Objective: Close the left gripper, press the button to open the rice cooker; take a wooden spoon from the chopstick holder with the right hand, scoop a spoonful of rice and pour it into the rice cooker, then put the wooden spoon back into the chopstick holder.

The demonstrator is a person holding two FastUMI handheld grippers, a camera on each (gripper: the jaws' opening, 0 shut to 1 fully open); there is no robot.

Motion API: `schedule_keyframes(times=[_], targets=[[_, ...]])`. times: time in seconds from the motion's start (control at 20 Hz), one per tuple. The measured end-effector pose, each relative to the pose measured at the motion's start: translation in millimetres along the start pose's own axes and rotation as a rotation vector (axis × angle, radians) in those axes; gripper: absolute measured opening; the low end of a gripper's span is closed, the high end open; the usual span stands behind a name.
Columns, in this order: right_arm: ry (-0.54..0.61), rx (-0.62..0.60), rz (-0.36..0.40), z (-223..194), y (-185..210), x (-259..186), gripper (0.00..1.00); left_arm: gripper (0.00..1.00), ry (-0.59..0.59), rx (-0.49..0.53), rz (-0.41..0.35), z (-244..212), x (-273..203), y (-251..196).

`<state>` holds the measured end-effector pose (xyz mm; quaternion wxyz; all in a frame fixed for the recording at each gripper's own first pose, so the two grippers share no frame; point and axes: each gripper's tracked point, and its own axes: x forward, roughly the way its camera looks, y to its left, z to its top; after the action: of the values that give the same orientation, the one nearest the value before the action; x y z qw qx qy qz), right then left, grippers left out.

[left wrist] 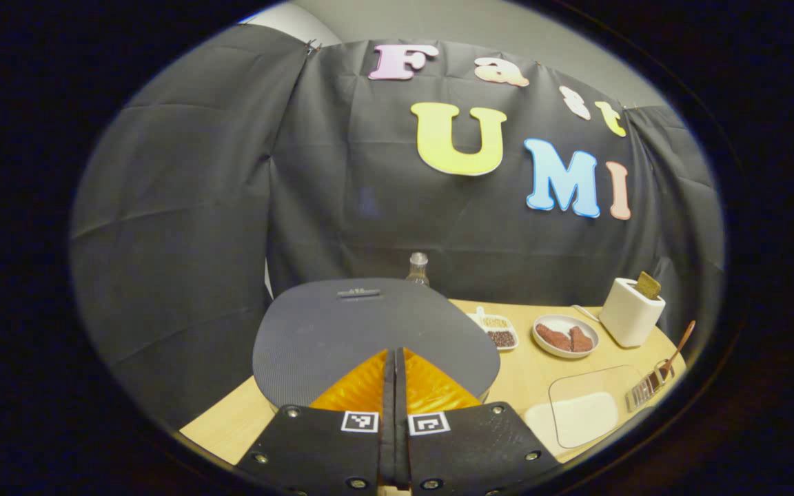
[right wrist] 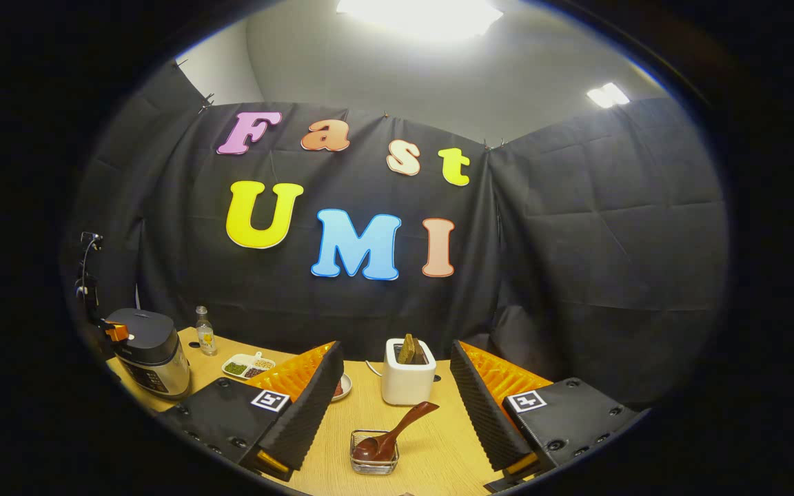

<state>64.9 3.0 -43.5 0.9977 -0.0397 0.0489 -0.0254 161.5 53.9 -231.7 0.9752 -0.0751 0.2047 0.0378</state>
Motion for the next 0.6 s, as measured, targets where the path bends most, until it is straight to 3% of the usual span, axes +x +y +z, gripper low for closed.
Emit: schedule_keyframes(times=[0.15,0.6], targets=[[0.002,-0.004,0.011,0.3,3.1,0.7,0.99,0.02,0.041,-0.001,0.002,-13.7,-1.4,0.1],[-0.038,-0.006,0.054,12.7,9.9,-6.3,0.97,0.02,-0.012,0.042,0.007,19.5,-3.8,-1.4]])
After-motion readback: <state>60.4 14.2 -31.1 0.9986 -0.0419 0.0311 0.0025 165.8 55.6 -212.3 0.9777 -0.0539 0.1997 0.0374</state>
